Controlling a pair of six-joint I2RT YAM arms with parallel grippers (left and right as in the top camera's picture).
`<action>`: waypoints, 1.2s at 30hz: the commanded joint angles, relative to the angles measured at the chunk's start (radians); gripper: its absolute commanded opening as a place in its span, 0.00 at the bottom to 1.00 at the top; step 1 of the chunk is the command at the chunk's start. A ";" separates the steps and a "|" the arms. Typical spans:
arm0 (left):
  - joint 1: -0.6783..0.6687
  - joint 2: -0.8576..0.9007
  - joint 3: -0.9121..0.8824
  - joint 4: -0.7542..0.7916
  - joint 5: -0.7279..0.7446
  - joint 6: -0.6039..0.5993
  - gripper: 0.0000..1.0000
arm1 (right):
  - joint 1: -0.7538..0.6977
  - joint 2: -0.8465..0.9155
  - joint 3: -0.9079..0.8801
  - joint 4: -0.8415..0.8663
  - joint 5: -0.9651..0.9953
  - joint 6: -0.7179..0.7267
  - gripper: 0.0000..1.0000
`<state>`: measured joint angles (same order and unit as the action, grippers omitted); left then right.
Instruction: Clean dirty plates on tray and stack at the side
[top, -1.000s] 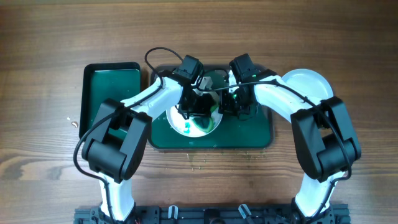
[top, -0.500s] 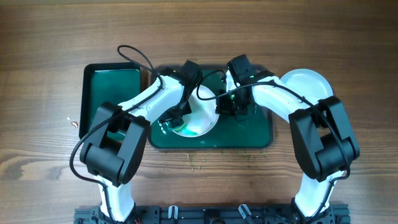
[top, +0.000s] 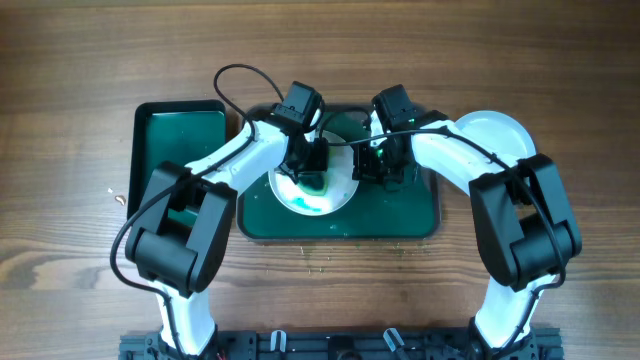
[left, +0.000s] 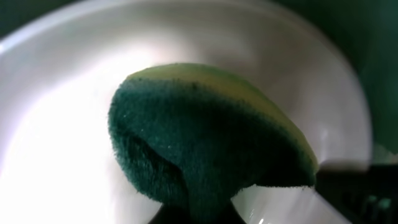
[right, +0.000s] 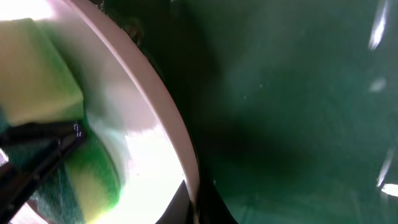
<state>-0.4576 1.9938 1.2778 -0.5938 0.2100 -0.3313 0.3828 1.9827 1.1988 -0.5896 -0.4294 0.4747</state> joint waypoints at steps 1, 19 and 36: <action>0.031 0.047 -0.023 0.053 -0.057 -0.003 0.04 | 0.010 0.025 -0.016 0.002 0.021 0.003 0.04; 0.048 0.047 -0.023 -0.305 -0.078 -0.071 0.04 | 0.010 0.025 -0.016 0.002 0.021 0.004 0.04; 0.021 0.049 -0.023 -0.017 0.175 0.139 0.04 | 0.010 0.025 -0.016 -0.002 0.021 0.003 0.04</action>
<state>-0.4313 2.0216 1.2648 -0.6559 0.5125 -0.1131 0.3954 1.9846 1.1988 -0.5892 -0.4400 0.4721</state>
